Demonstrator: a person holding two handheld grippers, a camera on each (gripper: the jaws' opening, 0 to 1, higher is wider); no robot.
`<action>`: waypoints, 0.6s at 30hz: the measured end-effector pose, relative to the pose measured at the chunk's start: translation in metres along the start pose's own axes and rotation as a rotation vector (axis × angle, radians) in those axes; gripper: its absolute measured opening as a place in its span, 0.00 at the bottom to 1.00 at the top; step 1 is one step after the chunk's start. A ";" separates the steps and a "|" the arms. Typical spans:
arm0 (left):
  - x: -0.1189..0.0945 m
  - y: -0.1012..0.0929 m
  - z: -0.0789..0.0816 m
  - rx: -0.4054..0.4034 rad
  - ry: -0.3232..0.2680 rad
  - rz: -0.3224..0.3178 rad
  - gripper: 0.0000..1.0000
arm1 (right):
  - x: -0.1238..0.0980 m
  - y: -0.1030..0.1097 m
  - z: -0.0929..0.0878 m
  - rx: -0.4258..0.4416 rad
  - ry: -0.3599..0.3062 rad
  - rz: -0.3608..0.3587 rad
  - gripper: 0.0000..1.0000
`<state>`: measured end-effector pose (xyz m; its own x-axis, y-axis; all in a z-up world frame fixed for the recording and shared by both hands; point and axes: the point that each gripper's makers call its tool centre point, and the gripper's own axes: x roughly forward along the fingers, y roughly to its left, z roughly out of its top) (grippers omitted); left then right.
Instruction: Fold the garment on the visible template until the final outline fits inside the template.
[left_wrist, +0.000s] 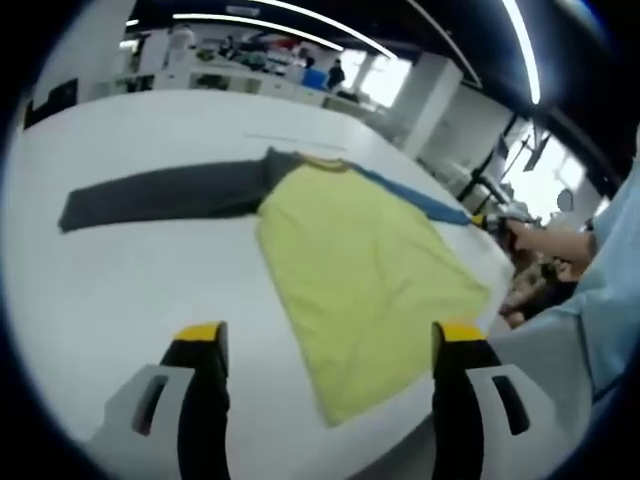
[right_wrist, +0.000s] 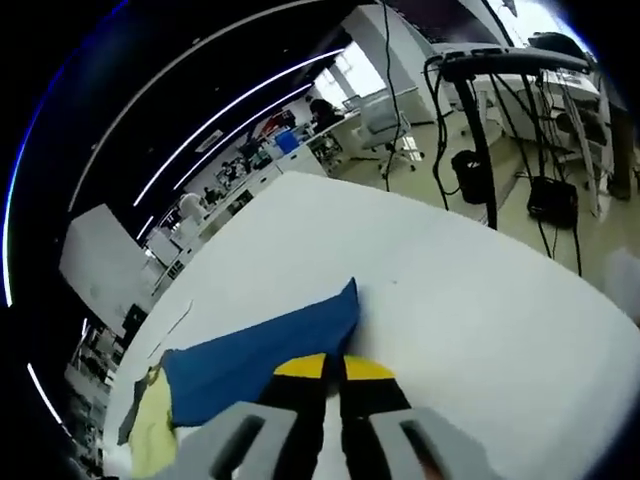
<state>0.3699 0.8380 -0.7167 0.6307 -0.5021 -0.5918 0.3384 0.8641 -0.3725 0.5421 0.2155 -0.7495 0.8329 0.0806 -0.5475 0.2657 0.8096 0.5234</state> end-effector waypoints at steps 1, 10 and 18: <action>0.000 0.000 0.000 -0.002 -0.001 -0.001 0.79 | -0.001 0.003 0.001 -0.011 -0.001 0.008 0.00; 0.004 -0.006 0.000 -0.007 -0.012 -0.025 0.79 | 0.001 0.069 0.012 -0.167 0.020 0.169 0.00; 0.007 -0.008 0.003 -0.010 -0.035 -0.039 0.78 | 0.009 0.165 -0.004 -0.257 0.082 0.380 0.00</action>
<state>0.3734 0.8277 -0.7158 0.6413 -0.5339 -0.5511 0.3568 0.8433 -0.4019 0.5912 0.3517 -0.6705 0.8043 0.4363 -0.4034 -0.1880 0.8308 0.5238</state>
